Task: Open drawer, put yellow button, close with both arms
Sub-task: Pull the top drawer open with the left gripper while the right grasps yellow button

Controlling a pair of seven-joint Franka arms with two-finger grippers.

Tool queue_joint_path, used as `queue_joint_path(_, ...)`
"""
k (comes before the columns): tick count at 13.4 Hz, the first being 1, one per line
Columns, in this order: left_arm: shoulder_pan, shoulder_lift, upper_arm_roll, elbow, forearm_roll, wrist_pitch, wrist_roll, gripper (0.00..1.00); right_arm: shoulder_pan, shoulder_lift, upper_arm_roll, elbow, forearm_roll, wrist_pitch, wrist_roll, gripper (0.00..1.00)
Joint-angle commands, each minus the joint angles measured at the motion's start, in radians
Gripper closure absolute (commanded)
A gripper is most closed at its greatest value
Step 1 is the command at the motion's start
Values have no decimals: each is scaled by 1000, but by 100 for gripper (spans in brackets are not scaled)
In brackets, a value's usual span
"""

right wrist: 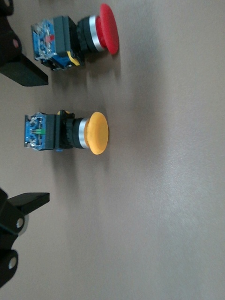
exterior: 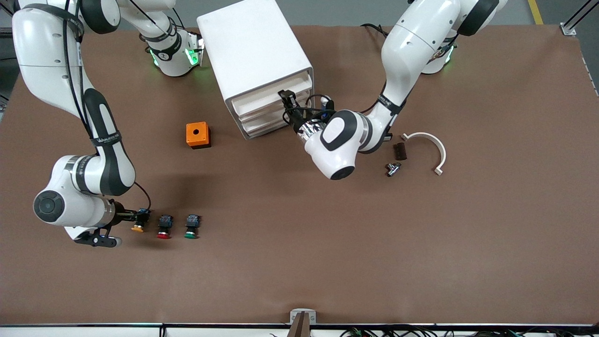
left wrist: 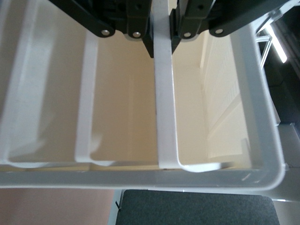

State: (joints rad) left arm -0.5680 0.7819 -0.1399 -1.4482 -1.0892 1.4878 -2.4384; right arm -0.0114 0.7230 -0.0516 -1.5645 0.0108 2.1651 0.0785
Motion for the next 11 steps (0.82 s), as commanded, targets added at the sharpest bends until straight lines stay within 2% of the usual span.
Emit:
queue_joint_path(1, 106, 10, 6, 49, 6, -17, 27, 100, -10, 19, 9, -18, 37, 42, 9, 0)
queue_joint_path(5, 184, 16, 19, 84, 6, -8, 143, 96, -13, 23, 9, -31, 52, 47, 9, 3)
queue_joint_path(6, 195, 20, 19, 84, 6, -4, 162, 82, -13, 24, 9, -31, 52, 47, 9, 5)
queue_joint_path(7, 201, 23, 19, 84, 6, -4, 177, 45, -13, 27, 9, -31, 52, 48, 7, 8)
queue_joint_path(8, 201, 22, 20, 84, 9, -4, 180, 17, -13, 29, 9, -31, 52, 47, 6, 14)
queue_joint_path(9, 200, 19, 20, 84, 11, -6, 180, 1, -12, 29, 9, -31, 52, 47, 4, 22)
queue_joint_path(11, 203, 13, 29, 87, 12, -8, 180, 0, -13, 29, 9, -31, 52, 48, -8, 42)
